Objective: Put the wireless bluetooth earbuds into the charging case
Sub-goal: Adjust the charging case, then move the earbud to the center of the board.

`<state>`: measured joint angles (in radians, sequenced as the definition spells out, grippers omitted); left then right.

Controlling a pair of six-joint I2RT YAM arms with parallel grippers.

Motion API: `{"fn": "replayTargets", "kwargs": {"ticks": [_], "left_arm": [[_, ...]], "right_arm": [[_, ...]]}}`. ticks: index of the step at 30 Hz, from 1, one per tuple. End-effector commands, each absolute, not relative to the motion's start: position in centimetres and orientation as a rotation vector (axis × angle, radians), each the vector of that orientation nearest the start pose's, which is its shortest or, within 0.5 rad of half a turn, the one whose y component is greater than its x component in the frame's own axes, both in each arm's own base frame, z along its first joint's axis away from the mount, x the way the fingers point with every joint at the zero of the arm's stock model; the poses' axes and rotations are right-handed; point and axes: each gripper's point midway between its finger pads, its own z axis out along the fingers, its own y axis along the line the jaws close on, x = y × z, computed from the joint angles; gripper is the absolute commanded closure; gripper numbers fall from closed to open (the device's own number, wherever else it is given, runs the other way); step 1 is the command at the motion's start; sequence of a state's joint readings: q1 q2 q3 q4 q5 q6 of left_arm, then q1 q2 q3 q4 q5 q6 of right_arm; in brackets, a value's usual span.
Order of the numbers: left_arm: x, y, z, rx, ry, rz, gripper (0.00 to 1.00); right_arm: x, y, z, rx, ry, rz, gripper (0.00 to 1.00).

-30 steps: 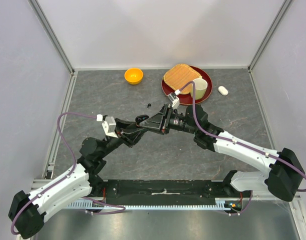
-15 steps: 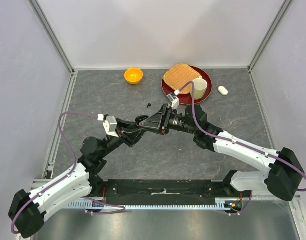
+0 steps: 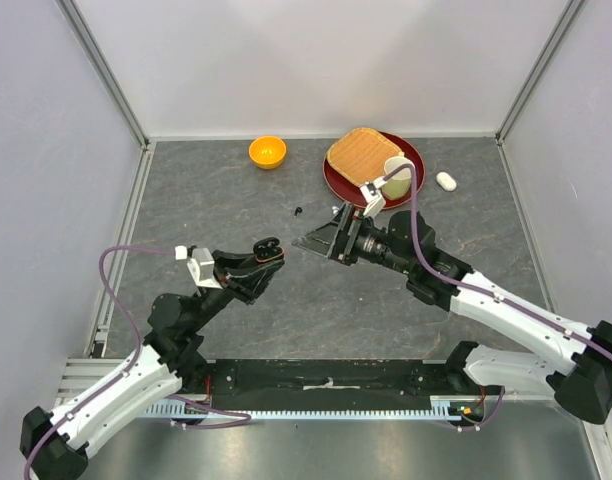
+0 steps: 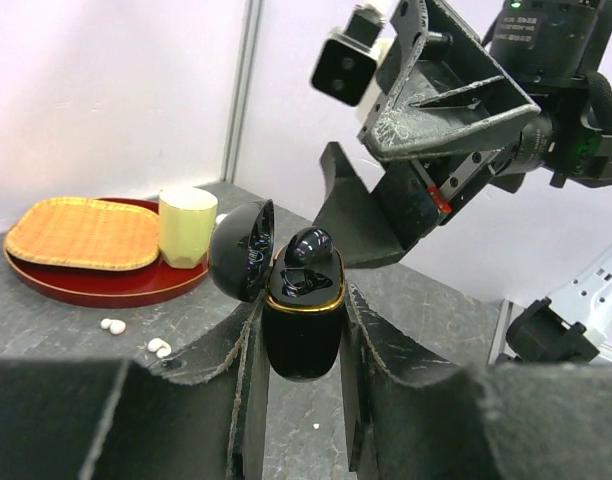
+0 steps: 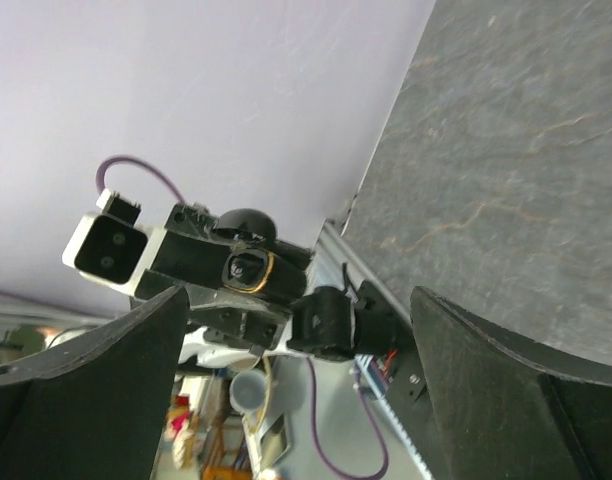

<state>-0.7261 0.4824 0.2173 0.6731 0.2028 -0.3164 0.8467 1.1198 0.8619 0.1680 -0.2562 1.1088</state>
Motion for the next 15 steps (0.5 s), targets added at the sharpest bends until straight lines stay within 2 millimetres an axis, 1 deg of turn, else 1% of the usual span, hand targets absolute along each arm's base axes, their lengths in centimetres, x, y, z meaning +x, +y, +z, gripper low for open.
{"fn": "replayTargets", "kwargs": {"ticks": [1,2,3,4,5,6,7,8,9,10,11,12,13,14,15], "left_arm": [[18.2,-19.9,28.4,0.345,1.180,-0.947,0.98],[18.2,-19.6,28.4,0.342,1.178,-0.936,0.98],[17.8,-19.0,29.0,0.329,1.153,-0.933,0.98],[17.8,-18.7,29.1,0.316,1.149,-0.923,0.98],[17.7,-18.5,28.8,0.317,1.161,-0.914,0.98],[17.3,-18.0,29.4,0.308,1.137,-0.914,0.98],[17.1,-17.7,29.7,0.304,1.128,-0.912,0.98],[17.1,-17.6,29.4,0.310,1.143,-0.900,0.98],[17.0,-17.5,29.5,0.311,1.141,-0.898,0.98],[16.6,-17.3,30.1,0.313,1.124,-0.898,0.98],[16.5,-17.2,30.2,0.318,1.120,-0.896,0.98],[16.4,-17.3,30.0,0.331,1.134,-0.896,0.98],[16.0,-17.2,30.5,0.341,1.122,-0.903,0.98],[15.9,-17.2,30.5,0.348,1.125,-0.902,0.98],[15.8,-17.3,30.3,0.358,1.134,-0.901,0.98]], "right_arm": [[22.0,31.3,32.6,0.083,1.873,1.413,0.02],[22.4,30.8,32.3,0.101,1.876,1.378,0.03],[22.9,30.2,32.3,0.122,1.871,1.346,0.04],[23.3,29.6,31.6,0.137,1.906,1.284,0.05],[24.4,29.0,30.8,0.185,1.926,1.213,0.06],[25.4,28.3,30.1,0.224,1.946,1.152,0.07],[25.8,27.9,29.6,0.249,1.985,1.094,0.09],[27.0,27.7,28.2,0.285,2.024,1.018,0.09],[27.5,27.4,27.0,0.298,2.072,0.956,0.08],[28.2,27.5,27.8,0.307,2.069,0.931,0.06],[29.6,27.7,25.7,0.346,2.123,0.837,0.04],[30.2,27.9,25.1,0.352,2.153,0.794,0.03],[30.9,28.1,25.9,0.357,2.169,0.758,0.02],[31.9,28.8,23.5,0.358,2.236,0.682,0.02],[32.8,29.0,24.3,0.365,2.242,0.639,0.02]]}}
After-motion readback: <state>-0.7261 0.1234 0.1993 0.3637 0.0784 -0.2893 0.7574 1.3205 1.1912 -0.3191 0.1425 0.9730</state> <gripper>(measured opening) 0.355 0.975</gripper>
